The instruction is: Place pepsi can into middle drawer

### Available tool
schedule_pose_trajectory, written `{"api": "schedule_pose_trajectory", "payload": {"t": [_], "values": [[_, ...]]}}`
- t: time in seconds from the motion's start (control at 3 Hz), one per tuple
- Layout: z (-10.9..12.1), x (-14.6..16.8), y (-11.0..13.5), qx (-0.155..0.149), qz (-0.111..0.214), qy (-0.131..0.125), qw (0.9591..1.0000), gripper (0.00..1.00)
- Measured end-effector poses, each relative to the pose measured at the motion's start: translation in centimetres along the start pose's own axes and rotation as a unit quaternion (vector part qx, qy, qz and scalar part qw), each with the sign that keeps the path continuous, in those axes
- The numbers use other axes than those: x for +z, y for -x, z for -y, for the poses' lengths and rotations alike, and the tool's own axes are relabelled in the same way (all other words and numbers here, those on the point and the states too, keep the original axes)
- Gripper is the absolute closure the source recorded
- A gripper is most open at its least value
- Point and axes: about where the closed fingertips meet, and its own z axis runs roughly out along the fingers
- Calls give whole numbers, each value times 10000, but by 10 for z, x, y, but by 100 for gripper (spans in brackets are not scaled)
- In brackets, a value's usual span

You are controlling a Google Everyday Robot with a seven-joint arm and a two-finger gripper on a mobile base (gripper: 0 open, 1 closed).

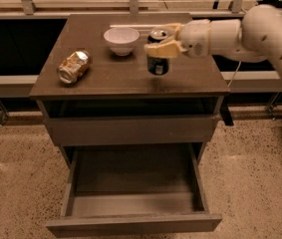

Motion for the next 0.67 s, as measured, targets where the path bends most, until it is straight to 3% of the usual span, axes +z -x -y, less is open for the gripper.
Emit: {"api": "schedule_pose_trajectory", "payload": {"t": [0.33,0.67], "values": [[-45,-56,36,-645,-170,338,9972,100],[-99,-87,17,-726,-445,686,9940,100]]}}
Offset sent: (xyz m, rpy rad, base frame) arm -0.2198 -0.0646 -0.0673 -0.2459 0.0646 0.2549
